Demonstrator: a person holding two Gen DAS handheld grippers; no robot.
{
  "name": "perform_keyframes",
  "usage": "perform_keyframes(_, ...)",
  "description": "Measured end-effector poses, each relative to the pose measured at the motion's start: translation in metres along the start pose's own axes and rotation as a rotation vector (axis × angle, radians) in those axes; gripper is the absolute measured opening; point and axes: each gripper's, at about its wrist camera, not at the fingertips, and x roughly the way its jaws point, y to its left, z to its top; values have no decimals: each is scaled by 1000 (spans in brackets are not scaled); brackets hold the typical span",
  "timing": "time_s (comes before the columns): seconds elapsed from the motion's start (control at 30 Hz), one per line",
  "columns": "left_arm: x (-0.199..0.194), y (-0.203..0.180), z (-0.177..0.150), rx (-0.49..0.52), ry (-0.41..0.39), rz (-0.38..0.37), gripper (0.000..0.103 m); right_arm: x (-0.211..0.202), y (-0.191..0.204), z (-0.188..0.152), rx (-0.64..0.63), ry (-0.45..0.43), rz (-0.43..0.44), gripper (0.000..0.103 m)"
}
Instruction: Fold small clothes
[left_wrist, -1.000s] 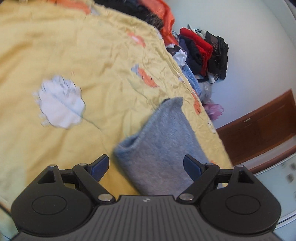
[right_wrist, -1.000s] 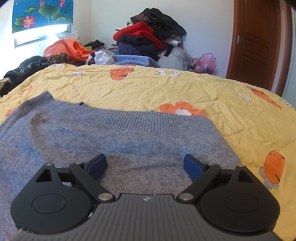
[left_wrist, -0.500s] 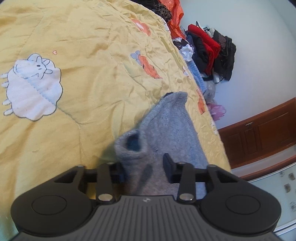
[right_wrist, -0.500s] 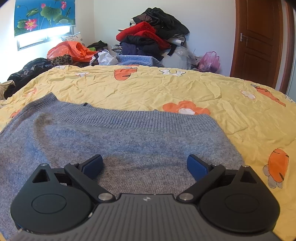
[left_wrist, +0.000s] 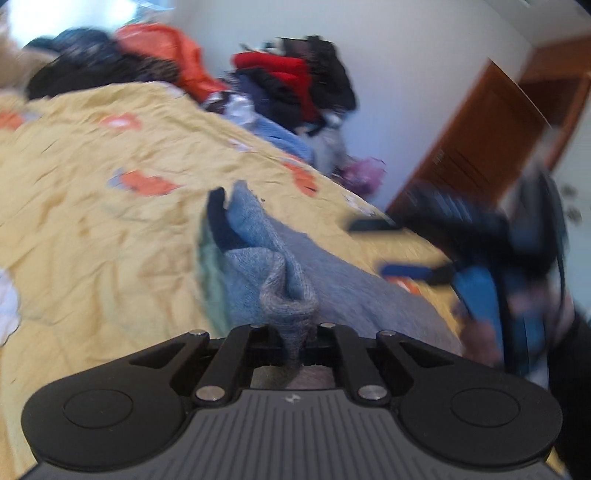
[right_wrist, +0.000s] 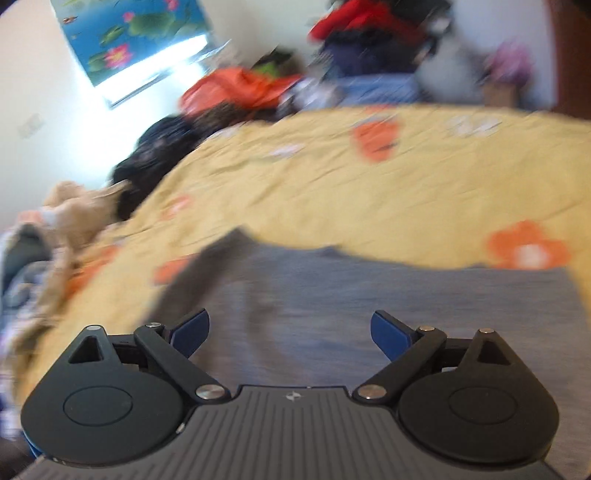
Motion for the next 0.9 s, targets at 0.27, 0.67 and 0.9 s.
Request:
perform_keyframes(0.27, 16, -15, -15, 124, 70, -27, 6, 91, 64, 26, -159, 255, -38, 76)
perform_keyframes(0.67, 19, -49, -11, 241, 88, -84, 6, 39, 12, 34, -243, 135, -12, 18)
perform_keyframes(0.9, 44, -139, -33, 369, 138, -285, 6, -69, -87, 24, -186, 30, -88, 17)
